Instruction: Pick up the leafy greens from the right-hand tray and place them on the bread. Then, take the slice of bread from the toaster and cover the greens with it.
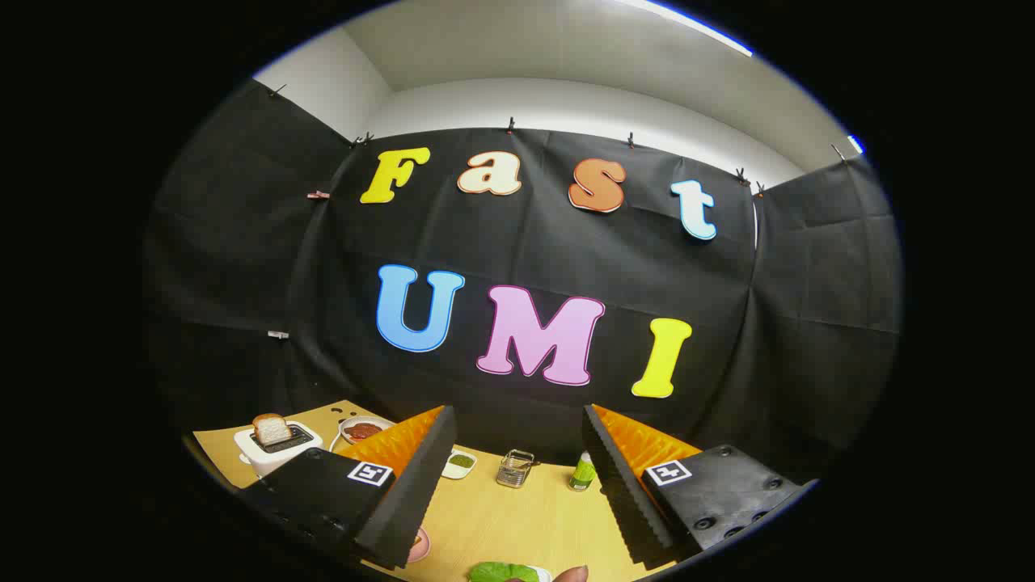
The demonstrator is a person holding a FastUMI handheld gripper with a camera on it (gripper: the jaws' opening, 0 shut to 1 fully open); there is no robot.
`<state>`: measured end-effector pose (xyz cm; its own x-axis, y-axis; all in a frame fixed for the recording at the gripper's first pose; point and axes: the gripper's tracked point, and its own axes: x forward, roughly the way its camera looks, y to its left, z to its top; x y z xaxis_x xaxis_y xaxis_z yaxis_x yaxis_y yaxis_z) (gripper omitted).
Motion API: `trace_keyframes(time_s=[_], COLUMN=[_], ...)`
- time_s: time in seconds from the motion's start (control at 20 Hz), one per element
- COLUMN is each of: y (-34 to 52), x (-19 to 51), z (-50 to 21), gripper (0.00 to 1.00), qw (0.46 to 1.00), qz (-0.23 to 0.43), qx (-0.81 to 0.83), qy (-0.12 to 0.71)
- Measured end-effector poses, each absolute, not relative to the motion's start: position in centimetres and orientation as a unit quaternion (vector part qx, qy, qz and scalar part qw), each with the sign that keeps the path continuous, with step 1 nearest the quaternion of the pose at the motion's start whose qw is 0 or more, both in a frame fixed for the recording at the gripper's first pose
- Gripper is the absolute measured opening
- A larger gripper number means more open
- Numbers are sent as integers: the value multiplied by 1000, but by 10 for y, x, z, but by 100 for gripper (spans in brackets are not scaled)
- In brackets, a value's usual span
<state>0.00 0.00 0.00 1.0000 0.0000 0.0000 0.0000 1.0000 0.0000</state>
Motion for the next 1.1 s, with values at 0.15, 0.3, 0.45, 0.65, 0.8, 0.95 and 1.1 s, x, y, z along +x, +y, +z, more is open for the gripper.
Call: trace_keyframes(time_s=[0.15, 0.3, 0.45, 0.65, 0.8, 0.95, 1.1], y=[-3, -5, -9, -8, -6, -5, -9], x=[0, -2, -4, -6, -7, -9, -13], z=[-6, -10, -8, -14, -20, -39, -73], gripper=[97, 97, 97, 97, 97, 97, 97], qw=[1000, 1000, 1000, 1000, 1000, 998, 991], qz=[-7, -12, -15, -10, 2, 27, 55], qx=[8, 11, 15, 19, 20, 16, 10], qy=[8, 13, 9, 15, 23, 58, 118])
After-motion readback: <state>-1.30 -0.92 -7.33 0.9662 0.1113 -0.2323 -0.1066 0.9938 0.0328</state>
